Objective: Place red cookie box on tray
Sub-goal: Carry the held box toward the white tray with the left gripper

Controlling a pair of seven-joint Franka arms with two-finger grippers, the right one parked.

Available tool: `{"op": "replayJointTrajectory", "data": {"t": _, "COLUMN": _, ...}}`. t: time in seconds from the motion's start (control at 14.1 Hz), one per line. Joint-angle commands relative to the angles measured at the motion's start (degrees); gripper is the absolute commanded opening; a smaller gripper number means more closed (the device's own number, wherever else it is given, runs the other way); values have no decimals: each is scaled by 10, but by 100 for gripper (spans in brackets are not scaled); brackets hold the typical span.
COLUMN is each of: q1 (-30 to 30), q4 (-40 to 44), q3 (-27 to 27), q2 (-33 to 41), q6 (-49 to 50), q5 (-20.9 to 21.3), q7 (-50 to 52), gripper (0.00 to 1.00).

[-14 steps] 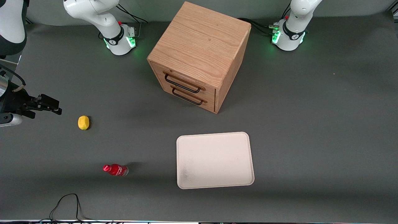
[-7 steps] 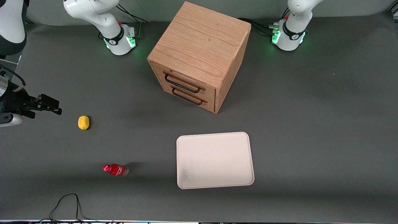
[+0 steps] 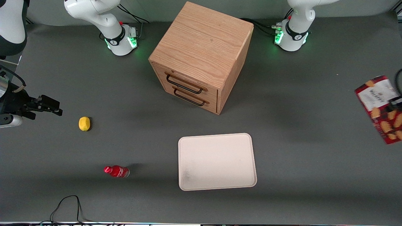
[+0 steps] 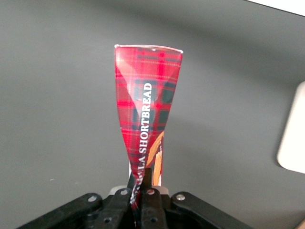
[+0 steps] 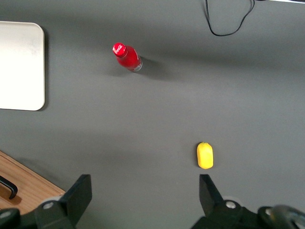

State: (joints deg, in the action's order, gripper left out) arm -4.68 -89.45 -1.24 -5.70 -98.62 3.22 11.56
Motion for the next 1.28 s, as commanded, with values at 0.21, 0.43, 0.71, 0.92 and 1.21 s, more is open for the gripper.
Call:
{"op": "replayJointTrajectory", "data": {"t": 0.21, "q1": 172, "q4": 44, "q3": 34, "q2": -30, "q6": 9, "q5": 7, "q7": 9, "gripper": 0}}
{"op": "replayJointTrajectory", "data": {"t": 0.43, "q1": 253, "q4": 102, "q3": 33, "q2": -84, "q6": 4, "q5": -8, "q7": 56, "gripper": 0}}
{"op": "replayJointTrajectory", "data": {"t": 0.71, "q1": 304, "q4": 203, "q3": 33, "q2": -155, "q6": 13, "q5": -26, "q7": 124, "gripper": 0}}
{"op": "replayJointTrajectory", "data": {"t": 0.92, "q1": 325, "q4": 246, "q3": 31, "q2": -192, "q6": 13, "q5": -26, "q7": 169, "gripper": 0}}
{"op": "replayJointTrajectory", "data": {"t": 1.21, "q1": 325, "q4": 256, "q3": 30, "q2": -241, "q6": -16, "q5": -26, "q7": 211, "gripper": 0}}
